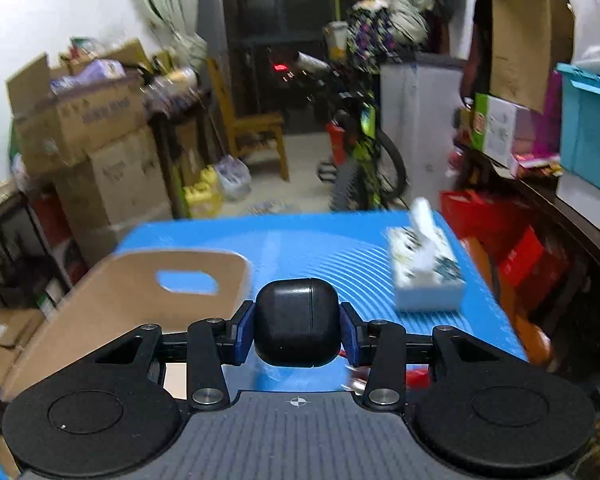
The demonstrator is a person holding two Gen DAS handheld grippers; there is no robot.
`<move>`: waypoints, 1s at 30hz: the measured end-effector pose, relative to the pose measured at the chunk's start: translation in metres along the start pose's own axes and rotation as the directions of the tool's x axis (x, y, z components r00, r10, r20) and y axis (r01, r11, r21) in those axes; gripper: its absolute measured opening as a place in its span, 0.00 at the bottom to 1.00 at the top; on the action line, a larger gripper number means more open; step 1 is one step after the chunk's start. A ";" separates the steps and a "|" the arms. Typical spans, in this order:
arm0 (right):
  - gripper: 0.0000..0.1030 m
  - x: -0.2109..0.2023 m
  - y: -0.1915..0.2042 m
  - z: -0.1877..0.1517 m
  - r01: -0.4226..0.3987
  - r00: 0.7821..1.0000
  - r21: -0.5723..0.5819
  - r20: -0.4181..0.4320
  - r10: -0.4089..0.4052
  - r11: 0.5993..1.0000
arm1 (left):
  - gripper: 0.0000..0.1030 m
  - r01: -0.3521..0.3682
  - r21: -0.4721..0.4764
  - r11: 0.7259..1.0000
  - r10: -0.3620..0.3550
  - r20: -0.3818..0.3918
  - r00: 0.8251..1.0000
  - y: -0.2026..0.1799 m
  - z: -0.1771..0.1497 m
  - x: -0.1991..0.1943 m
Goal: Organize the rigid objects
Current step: 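Carry the black earbud case with the right tool and release it into the bin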
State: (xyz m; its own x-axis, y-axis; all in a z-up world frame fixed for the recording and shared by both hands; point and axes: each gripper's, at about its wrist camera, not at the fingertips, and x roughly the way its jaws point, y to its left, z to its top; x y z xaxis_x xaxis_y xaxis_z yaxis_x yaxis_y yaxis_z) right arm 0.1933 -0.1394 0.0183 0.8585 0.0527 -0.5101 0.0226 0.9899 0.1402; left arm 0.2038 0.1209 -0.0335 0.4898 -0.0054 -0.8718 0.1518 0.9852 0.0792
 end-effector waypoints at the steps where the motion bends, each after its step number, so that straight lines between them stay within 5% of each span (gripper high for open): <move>1: 0.49 0.000 0.006 0.001 -0.010 1.000 -0.002 0.008 0.010 1.000 | 0.08 0.000 0.001 1.000 0.000 0.000 1.000 0.000 0.000 0.000; 8: 0.49 0.014 0.047 0.000 -0.082 0.996 -0.065 -0.021 0.081 0.994 | 0.08 -0.002 0.003 1.000 0.002 -0.001 1.000 -0.002 0.001 0.000; 16: 0.49 0.033 0.087 -0.016 -0.168 0.977 -0.131 -0.151 0.148 0.977 | 0.08 -0.002 0.003 1.000 0.002 -0.001 1.000 -0.002 0.001 0.000; 30: 0.49 0.068 0.122 -0.050 -0.234 0.894 -0.240 -0.434 0.111 0.942 | 0.07 -0.002 0.004 1.000 0.002 -0.001 1.000 -0.002 0.001 -0.001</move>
State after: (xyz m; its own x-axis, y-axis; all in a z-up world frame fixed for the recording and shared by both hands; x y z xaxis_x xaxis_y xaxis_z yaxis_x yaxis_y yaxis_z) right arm 0.2290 -0.0087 -0.0421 0.5480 0.2142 -0.8086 -0.3023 0.9521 0.0474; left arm 0.2041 0.1190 -0.0323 0.4891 -0.0033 -0.8722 0.1544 0.9845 0.0829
